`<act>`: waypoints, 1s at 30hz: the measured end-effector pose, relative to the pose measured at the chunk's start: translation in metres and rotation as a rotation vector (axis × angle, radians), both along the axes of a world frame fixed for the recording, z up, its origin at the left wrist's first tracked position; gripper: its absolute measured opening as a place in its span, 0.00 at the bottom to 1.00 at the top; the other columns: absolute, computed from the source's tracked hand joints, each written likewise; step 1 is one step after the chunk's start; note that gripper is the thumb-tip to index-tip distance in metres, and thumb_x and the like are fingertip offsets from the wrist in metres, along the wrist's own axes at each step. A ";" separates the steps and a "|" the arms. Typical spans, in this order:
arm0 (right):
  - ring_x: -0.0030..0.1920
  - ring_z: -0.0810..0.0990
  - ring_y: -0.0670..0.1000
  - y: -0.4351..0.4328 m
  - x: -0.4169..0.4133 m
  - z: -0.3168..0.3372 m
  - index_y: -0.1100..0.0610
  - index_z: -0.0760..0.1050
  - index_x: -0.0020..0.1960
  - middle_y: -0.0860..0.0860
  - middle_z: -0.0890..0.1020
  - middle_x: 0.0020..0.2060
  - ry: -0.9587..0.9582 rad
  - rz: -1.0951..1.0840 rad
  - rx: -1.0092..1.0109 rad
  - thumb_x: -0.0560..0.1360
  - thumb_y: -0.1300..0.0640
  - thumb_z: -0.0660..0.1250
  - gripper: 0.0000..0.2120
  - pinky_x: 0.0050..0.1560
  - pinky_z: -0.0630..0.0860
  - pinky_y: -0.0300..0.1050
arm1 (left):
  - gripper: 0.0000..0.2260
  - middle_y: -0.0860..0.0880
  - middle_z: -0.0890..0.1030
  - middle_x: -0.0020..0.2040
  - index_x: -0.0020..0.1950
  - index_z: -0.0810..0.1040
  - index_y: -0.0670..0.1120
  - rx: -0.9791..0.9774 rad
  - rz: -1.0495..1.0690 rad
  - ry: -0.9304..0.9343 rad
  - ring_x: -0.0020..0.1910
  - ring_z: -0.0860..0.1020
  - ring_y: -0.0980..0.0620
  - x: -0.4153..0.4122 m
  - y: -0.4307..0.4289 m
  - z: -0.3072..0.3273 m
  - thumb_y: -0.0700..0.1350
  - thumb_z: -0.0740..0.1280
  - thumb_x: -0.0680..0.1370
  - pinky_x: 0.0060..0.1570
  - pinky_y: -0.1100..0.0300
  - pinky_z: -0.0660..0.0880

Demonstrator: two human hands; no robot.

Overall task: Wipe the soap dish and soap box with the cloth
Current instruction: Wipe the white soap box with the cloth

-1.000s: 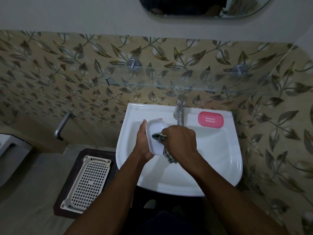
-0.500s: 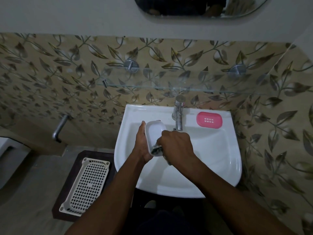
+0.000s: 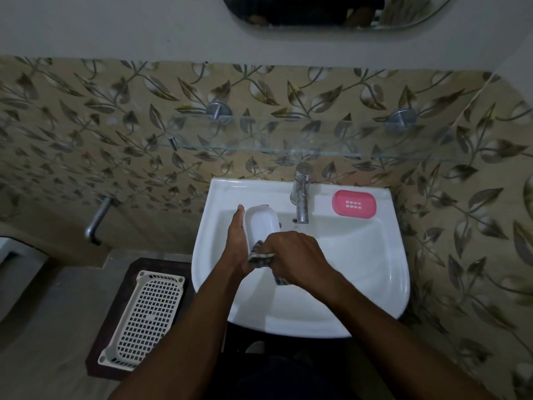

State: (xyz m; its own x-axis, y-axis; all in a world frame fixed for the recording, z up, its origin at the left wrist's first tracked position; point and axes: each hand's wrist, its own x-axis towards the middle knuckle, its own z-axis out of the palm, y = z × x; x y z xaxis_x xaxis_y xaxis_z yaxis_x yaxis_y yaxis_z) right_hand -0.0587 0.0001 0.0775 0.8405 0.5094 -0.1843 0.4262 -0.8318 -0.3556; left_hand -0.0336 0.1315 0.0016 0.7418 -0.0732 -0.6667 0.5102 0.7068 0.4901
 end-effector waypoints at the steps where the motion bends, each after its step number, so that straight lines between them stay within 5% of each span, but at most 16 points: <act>1: 0.40 0.79 0.52 -0.003 0.000 0.003 0.47 0.82 0.49 0.50 0.83 0.41 -0.057 0.073 -0.046 0.73 0.54 0.70 0.06 0.38 0.68 0.40 | 0.30 0.41 0.85 0.46 0.59 0.80 0.47 0.027 -0.019 -0.002 0.48 0.81 0.43 0.001 -0.001 0.001 0.70 0.58 0.75 0.50 0.47 0.78; 6: 0.37 0.79 0.52 -0.011 0.006 0.004 0.49 0.84 0.40 0.48 0.82 0.33 -0.386 0.207 -0.274 0.66 0.59 0.75 0.06 0.34 0.70 0.42 | 0.30 0.39 0.80 0.61 0.65 0.77 0.50 0.158 -0.094 -0.042 0.61 0.77 0.39 0.011 -0.008 0.009 0.70 0.54 0.77 0.59 0.44 0.75; 8: 0.33 0.78 0.54 -0.014 0.007 -0.002 0.50 0.82 0.36 0.48 0.81 0.30 -0.463 0.179 -0.218 0.62 0.62 0.76 0.08 0.31 0.69 0.42 | 0.30 0.40 0.80 0.60 0.63 0.78 0.51 0.222 -0.123 -0.046 0.58 0.78 0.40 0.016 -0.010 0.014 0.70 0.54 0.76 0.57 0.44 0.76; 12: 0.34 0.79 0.53 -0.013 -0.008 -0.016 0.51 0.81 0.43 0.49 0.83 0.36 -0.466 0.070 -0.083 0.61 0.63 0.76 0.13 0.30 0.66 0.40 | 0.30 0.39 0.80 0.56 0.65 0.77 0.48 0.266 -0.075 -0.065 0.51 0.79 0.43 0.017 -0.012 0.018 0.69 0.56 0.77 0.48 0.50 0.79; 15: 0.44 0.80 0.52 -0.009 -0.015 -0.023 0.48 0.77 0.53 0.47 0.82 0.45 -0.211 -0.112 0.076 0.71 0.61 0.68 0.12 0.39 0.74 0.43 | 0.26 0.38 0.80 0.55 0.60 0.80 0.49 0.232 -0.019 -0.168 0.48 0.79 0.42 0.016 -0.011 0.021 0.66 0.55 0.79 0.44 0.50 0.80; 19: 0.47 0.81 0.55 -0.002 -0.013 -0.018 0.54 0.78 0.52 0.52 0.84 0.46 0.086 -0.387 0.355 0.75 0.58 0.63 0.07 0.48 0.78 0.48 | 0.25 0.34 0.77 0.64 0.54 0.84 0.53 0.298 0.019 -0.295 0.58 0.77 0.37 0.018 -0.011 0.017 0.68 0.60 0.74 0.63 0.36 0.73; 23: 0.49 0.81 0.53 -0.002 -0.005 -0.008 0.55 0.80 0.51 0.51 0.84 0.47 0.399 -0.498 0.579 0.77 0.54 0.64 0.08 0.52 0.76 0.49 | 0.23 0.36 0.81 0.58 0.52 0.85 0.51 0.277 0.075 -0.284 0.55 0.79 0.39 0.015 -0.012 0.016 0.62 0.55 0.81 0.58 0.43 0.77; 25: 0.48 0.80 0.52 -0.012 0.001 -0.007 0.52 0.79 0.54 0.50 0.83 0.49 0.264 -0.277 0.406 0.77 0.57 0.63 0.08 0.47 0.74 0.45 | 0.23 0.38 0.81 0.57 0.52 0.85 0.52 0.249 0.057 -0.264 0.56 0.78 0.38 0.014 -0.011 0.017 0.63 0.55 0.81 0.61 0.40 0.75; 28: 0.44 0.80 0.54 -0.022 0.010 -0.007 0.47 0.80 0.53 0.48 0.83 0.45 -0.321 0.065 -0.043 0.73 0.61 0.68 0.13 0.39 0.73 0.44 | 0.25 0.40 0.82 0.52 0.52 0.83 0.52 0.256 0.034 -0.185 0.51 0.79 0.40 0.014 -0.010 0.022 0.66 0.53 0.80 0.58 0.42 0.74; 30: 0.39 0.80 0.54 -0.021 0.008 -0.007 0.47 0.82 0.49 0.48 0.84 0.39 -0.449 0.142 -0.123 0.67 0.61 0.74 0.13 0.35 0.73 0.43 | 0.27 0.41 0.82 0.50 0.54 0.81 0.50 0.269 0.011 -0.153 0.49 0.79 0.42 0.012 -0.011 0.026 0.68 0.54 0.78 0.52 0.47 0.77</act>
